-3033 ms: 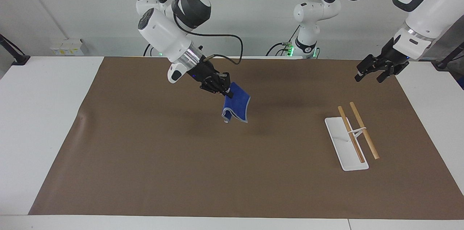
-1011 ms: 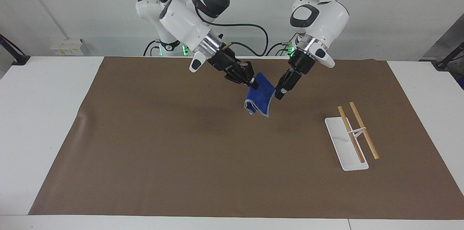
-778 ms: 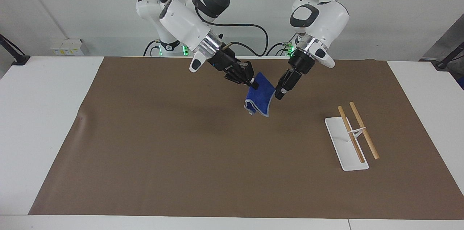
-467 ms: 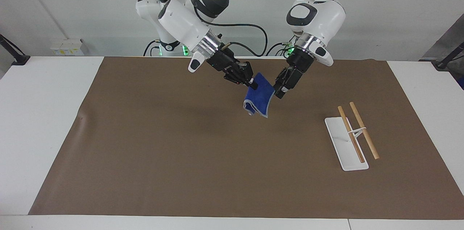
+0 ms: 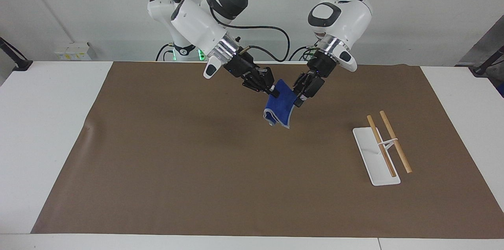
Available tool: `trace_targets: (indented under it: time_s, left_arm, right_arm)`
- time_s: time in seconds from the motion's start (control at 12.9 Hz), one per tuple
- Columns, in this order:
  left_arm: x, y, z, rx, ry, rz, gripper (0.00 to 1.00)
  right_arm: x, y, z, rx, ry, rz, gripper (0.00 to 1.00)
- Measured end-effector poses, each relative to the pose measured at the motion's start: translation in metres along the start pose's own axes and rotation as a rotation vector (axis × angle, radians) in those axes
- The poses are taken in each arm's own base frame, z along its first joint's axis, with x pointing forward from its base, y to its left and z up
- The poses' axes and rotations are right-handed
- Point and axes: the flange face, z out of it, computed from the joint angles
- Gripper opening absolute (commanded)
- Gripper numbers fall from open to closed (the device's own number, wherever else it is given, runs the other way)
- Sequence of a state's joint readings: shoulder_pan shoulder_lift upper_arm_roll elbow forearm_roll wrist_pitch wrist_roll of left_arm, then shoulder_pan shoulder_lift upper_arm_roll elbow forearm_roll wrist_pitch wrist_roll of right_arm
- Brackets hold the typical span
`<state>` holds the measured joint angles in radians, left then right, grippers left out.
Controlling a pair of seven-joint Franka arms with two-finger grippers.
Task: Right arm passes towel to left arm to hang
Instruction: 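Grasp the towel with the left gripper beside the right gripper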
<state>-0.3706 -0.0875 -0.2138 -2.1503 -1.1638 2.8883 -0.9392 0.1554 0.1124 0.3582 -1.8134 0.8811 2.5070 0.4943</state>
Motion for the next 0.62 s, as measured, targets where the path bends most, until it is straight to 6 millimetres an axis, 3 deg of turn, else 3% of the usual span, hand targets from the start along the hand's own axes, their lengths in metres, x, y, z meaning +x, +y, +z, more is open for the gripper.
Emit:
trace_targets:
  time_s: [0.08,0.47,0.62]
  left_arm:
    - [-0.001,-0.0004,0.0003,0.0,-0.001,0.0,0.53]
    - [0.0009,0.0,-0.0001,-0.001,0.002,-0.001,0.02]
    - [0.002,0.0003,-0.0001,-0.002,0.004,-0.002,0.0]
  right_arm:
    - [0.0003,0.0001,-0.0002,0.0,0.0,0.0,0.0]
    - [0.0,-0.0005,-0.0009,0.001,0.001,-0.001,0.0]
    - [-0.0001,-0.0006,-0.001,0.001,0.001,-0.001,0.0]
